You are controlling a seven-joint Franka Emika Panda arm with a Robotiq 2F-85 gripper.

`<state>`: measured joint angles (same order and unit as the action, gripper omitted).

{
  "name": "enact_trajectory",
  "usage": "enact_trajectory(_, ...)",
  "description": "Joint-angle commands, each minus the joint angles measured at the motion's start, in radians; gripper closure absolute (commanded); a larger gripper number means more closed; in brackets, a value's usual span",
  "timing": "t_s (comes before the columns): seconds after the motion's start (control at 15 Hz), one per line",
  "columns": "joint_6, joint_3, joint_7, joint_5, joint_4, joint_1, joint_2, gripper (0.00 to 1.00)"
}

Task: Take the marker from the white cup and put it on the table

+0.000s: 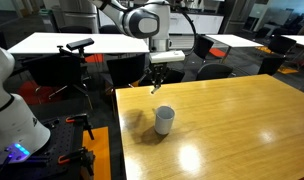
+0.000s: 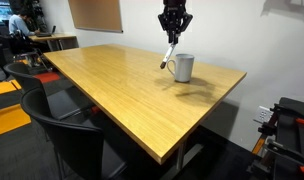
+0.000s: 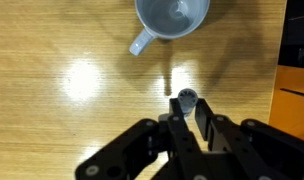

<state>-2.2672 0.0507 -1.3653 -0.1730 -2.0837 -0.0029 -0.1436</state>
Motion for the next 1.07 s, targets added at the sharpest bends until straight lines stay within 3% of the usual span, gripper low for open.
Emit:
enact_trajectory(0.0, 0.053, 0.017, -0.153, 0.080, 0.047, -0.012, -0.051, 0.95)
enact_trajectory(0.53, 0.237, 0.032, -0.410, 0.104, 0.163, -0.014, -0.156, 0.95)
enact_trajectory(0.93, 0.316, 0.031, -0.510, 0.083, 0.226, -0.009, -0.208, 0.95)
enact_trajectory(1.0, 0.322, 0.030, -0.512, 0.083, 0.234, -0.008, -0.215, 0.55)
